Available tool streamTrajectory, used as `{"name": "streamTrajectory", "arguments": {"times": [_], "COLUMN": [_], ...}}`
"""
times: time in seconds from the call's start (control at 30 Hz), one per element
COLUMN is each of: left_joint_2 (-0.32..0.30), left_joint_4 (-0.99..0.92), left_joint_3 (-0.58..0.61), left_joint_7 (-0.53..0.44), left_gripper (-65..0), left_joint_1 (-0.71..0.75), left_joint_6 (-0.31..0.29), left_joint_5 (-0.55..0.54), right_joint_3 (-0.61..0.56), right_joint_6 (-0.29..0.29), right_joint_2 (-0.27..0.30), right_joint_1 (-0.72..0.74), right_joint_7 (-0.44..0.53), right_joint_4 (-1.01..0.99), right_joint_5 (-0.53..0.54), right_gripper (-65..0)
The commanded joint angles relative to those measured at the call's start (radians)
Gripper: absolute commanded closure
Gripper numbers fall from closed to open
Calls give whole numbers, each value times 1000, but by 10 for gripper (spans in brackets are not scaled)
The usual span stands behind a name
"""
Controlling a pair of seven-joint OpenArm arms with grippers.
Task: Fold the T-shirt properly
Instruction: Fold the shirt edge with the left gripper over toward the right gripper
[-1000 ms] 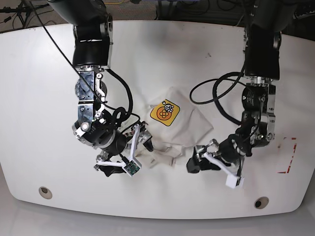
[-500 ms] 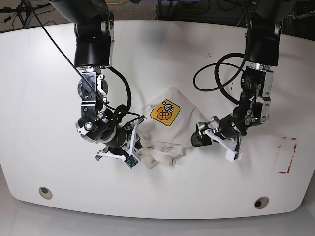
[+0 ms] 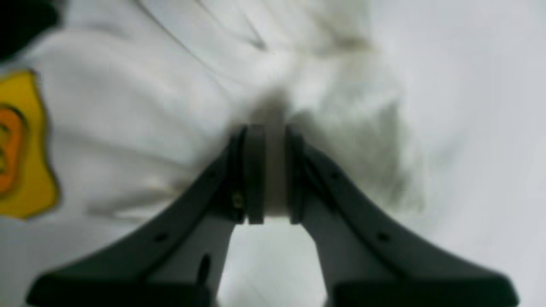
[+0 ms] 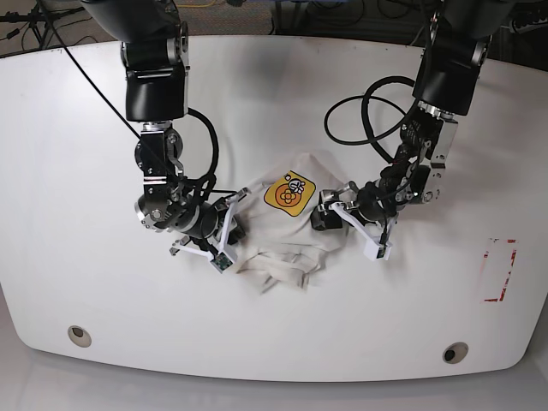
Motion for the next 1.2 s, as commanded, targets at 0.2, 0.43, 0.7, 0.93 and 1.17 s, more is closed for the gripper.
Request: {"name": "streamTrajectory", "arguments": {"times": [0.2,0.43,0.7,0.93,1.17], "left_joint_2": [-4,1,33,30,17], "left_joint_4": [56,157,266,374,449], "left_joint_3": [-16,-12,-20,-16,-19], "left_joint_7": [74,129,221,247,247], "left_gripper": [-444,-444,-442,-442,-440], "left_joint_1": [65,171,271,376,439], "left_joint_6": [-2,-2,-2,-2,-2], "left_joint_5": [-3,-3,-4,-4,-4], "right_joint_3": [-3,-5,-62,-132,-154], "right_joint_6": [-2,-2,-2,-2,-2], "right_joint_2": [46,43,29,28,26], "right_joint_1": [32,26,-2,-40,-70], "right_joint_7": [54,52,49,28,-14], "right_joint_4": [-46,-45,-2,93,158], "right_joint_5": [16,16,18,18,18], "right_gripper": [-75,-75,-73,-73,-73]}}
